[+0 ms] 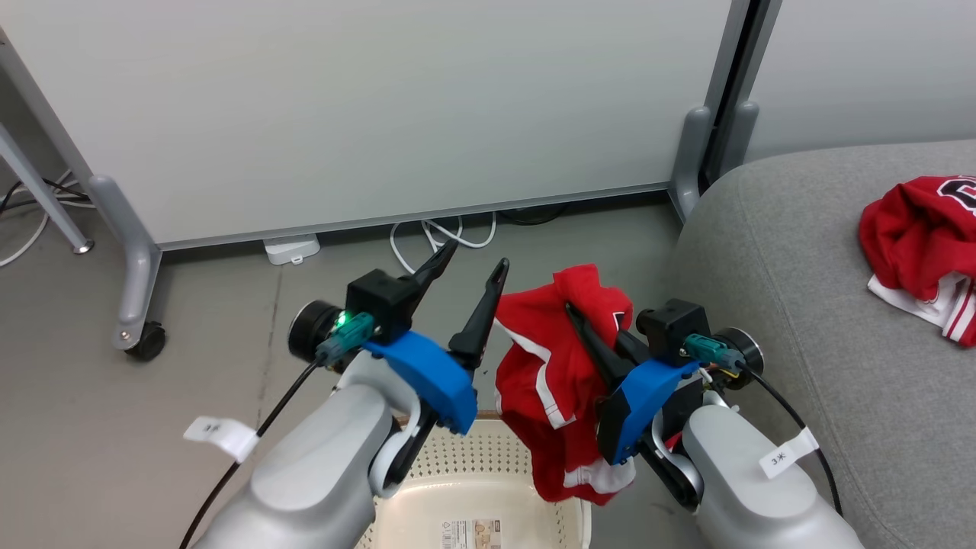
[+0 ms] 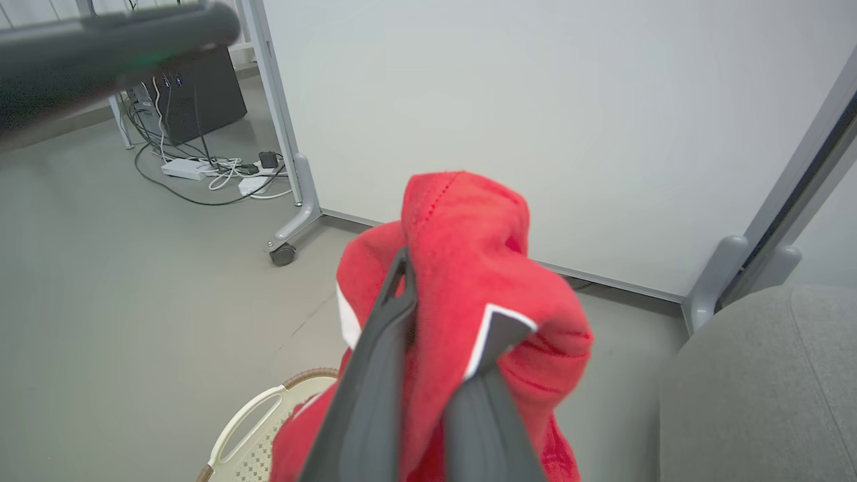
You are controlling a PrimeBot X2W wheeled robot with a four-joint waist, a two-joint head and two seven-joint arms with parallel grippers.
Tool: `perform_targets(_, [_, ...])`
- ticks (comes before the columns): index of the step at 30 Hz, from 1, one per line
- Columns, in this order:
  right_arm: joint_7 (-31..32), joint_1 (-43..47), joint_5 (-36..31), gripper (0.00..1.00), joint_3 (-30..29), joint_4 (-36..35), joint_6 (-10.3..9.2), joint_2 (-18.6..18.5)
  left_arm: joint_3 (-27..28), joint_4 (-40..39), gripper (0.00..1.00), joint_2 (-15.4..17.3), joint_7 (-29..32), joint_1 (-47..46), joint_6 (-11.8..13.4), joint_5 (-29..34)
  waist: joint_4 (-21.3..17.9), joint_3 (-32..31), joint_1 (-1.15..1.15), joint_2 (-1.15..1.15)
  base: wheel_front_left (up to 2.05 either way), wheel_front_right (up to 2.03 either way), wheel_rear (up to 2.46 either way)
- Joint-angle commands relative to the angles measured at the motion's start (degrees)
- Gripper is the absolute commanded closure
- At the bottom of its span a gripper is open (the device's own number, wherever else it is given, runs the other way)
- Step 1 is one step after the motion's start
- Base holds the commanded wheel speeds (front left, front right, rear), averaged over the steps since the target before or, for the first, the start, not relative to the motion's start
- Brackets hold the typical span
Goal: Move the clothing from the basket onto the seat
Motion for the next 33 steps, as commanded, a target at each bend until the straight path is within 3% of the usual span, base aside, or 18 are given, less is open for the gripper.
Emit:
perform_targets(1, [-0.37, 0.69, -0.29, 1.00, -0.62, -0.49, 0.03, -0.09, 1.83, -2.03, 0.00, 1.19, -0.23, 2.76, 0.54, 1.07, -0.06, -0.02, 0.00, 0.00, 0.00, 0.00, 0.00])
perform_targets(6, [-0.62, 1.66, -1.57, 1.00, -2.48, -1.58, 0.03, -0.09, 9.27, -10.27, 0.00, 4.90, -0.26, 11.65, 2.26, 6.06, -0.50, 0.04, 0.00, 0.00, 0.00, 0.00, 0.00])
perform_targets(10, [-0.22, 2.25, -2.62, 1.00, -4.07, -2.74, 0.03, -0.09, 15.90, -15.75, 0.00, 5.97, -0.27, 19.00, 2.86, 9.33, -1.11, 0.36, 0.00, 0.00, 0.00, 0.00, 0.00])
perform_targets(23, [1.91, 4.53, -6.22, 1.00, -9.13, -9.11, 0.03, -0.33, 33.27, -25.19, 0.00, 2.94, -0.27, 34.66, -0.87, 19.48, -4.81, 2.07, 0.00, 0.00, 0.00, 0.00, 0.00])
perform_targets(33, [3.84, 7.00, -6.31, 1.00, -10.57, -14.42, 0.03, -0.25, 37.31, -26.36, 0.00, 0.21, -0.28, 36.50, -3.91, 24.42, -10.78, 2.71, 0.00, 0.00, 0.00, 0.00, 0.00])
